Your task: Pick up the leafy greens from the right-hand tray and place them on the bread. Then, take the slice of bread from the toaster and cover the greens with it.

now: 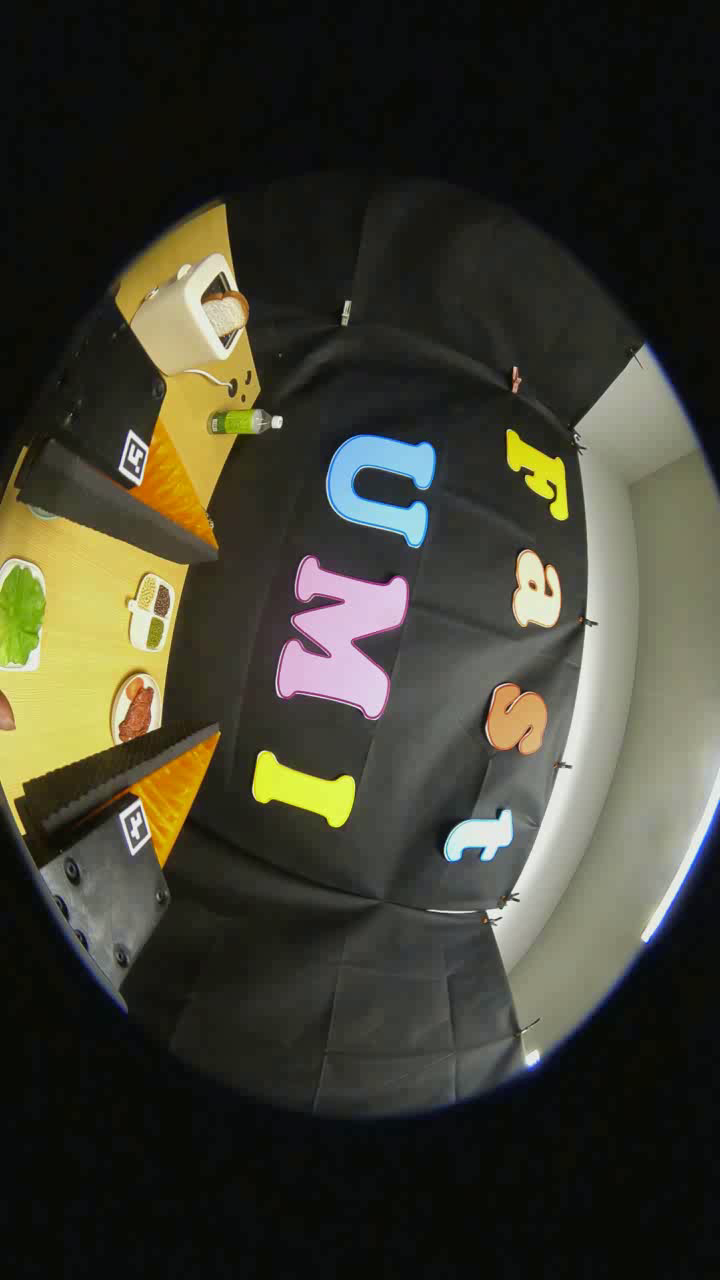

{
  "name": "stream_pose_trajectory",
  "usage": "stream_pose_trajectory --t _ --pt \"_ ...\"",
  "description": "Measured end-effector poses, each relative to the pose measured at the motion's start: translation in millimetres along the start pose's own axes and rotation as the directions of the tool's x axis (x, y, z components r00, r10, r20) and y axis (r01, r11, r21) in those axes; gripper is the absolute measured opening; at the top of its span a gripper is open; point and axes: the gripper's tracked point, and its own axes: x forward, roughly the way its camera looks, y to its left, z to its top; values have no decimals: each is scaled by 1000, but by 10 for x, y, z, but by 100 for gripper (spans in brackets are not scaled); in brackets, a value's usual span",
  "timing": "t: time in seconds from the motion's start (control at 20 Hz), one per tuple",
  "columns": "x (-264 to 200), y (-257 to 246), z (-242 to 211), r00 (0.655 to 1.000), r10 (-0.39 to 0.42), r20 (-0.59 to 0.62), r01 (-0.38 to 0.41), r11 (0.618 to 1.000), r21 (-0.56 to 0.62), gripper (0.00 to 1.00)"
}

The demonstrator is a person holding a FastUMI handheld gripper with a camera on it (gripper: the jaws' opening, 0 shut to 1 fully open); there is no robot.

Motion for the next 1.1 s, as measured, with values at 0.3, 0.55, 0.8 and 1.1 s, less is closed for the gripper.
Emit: stream_pose_trajectory --t 0.3,0.55,0.8,1.1 --pt "-16 16 -6 1000 11 -1 -11 1000 -3 97" --pt "-8 25 5 1000 22 -1 -22 1000 21 97" --pt "1 -10 -35 1000 24 -10 -24 999 22 97" --pt "-5 22 -379 989 102 -106 -107 994 -39 97"
